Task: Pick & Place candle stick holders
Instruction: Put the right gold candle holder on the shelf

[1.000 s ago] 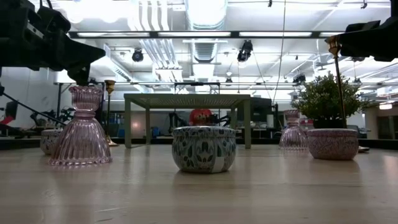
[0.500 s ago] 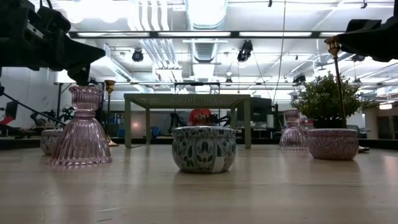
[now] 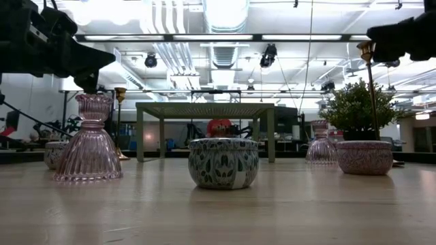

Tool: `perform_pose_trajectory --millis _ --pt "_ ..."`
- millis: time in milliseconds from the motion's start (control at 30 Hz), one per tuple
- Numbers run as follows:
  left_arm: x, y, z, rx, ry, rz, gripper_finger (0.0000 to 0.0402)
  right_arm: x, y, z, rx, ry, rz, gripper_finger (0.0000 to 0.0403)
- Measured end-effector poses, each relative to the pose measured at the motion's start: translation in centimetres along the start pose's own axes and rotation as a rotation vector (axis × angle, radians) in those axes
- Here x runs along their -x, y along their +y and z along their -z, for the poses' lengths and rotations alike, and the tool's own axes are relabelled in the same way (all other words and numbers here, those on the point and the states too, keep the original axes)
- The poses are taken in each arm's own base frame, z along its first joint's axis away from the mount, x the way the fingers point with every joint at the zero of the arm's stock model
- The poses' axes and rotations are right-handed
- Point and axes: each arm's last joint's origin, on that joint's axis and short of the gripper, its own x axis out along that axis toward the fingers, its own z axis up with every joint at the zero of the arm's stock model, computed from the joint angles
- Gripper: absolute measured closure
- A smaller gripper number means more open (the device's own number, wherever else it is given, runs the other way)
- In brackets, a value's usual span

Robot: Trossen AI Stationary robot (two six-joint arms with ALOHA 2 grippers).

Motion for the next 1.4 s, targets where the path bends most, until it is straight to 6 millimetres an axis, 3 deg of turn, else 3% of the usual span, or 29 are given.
perform_pose_trajectory --millis 367,767,1233,1400 --pt "0.0 0.0 0.0 0.000 0.004 -0.001 0.0394 0.1 -0.8 -1.4 -0.126 -0.109 0.144 0.0394" --pt "0.0 0.0 0.0 0.000 0.002 0.000 0.0394 0.2 -0.9 -1.5 -0.337 -0.135 0.145 0.0394" --pt "0.0 0.0 0.0 0.000 0.002 0.000 0.0394 0.2 -1.0 -2.0 -0.356 -0.149 0.144 0.0394" --pt "0.0 0.0 0.0 0.000 0.003 0.000 0.0394 0.1 -0.9 -1.7 -0.356 -0.050 0.126 0.0394"
